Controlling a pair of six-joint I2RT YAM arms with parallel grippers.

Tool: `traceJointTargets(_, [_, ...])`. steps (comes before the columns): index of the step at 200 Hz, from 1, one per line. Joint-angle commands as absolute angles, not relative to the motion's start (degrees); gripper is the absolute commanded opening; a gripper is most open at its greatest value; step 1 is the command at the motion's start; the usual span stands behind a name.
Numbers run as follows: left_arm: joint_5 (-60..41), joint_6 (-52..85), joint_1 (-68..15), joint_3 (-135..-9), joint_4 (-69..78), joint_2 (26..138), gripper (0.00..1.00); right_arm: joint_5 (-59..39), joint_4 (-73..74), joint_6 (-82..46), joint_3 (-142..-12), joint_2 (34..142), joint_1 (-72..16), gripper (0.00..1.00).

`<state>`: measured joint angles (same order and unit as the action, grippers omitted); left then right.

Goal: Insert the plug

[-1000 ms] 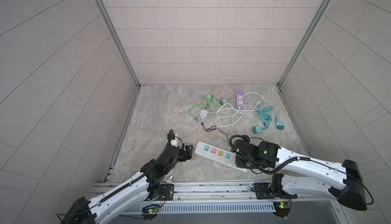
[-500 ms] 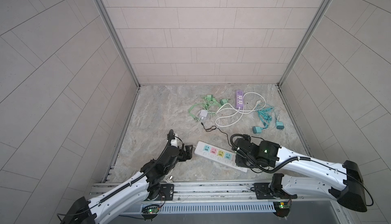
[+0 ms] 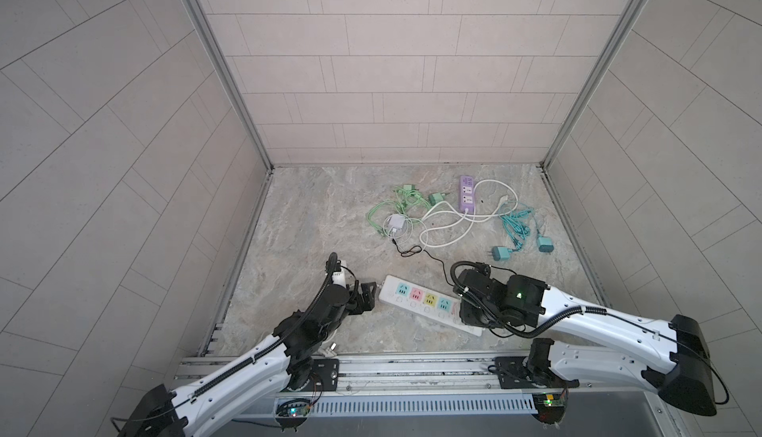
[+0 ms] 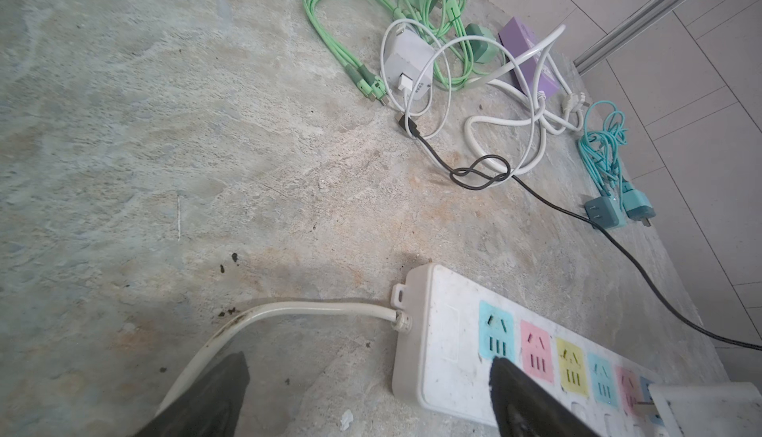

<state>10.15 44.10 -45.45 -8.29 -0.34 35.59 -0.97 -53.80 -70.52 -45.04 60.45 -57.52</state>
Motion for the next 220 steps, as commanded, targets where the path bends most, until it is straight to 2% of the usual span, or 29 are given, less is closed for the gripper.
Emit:
traceJointTargets(1, [10.5,43.8,-45.7,-7.8,0.0,35.1,0.97,-0.2,-54.4,-71.7,-44.0,61.2,-57.0,0.0])
traceJointTargets(102, [9.8,43.9,-45.7,-6.9,4.9,38.3,0.97,-1.1,-52.6,-71.4,-45.4,67.3,-54.9,0.0])
traceJointTargets(166, [6.3,43.3,-45.7,-8.3,11.2,47.0,0.96,-1.7,-51.1,-70.2,-45.9,69.6,-53.6,0.0])
traceJointTargets(220, [1.8,43.3,-46.0,-7.8,18.2,54.2,0.9,-1.4,-49.5,-71.8,-44.5,68.9,-53.5,0.0])
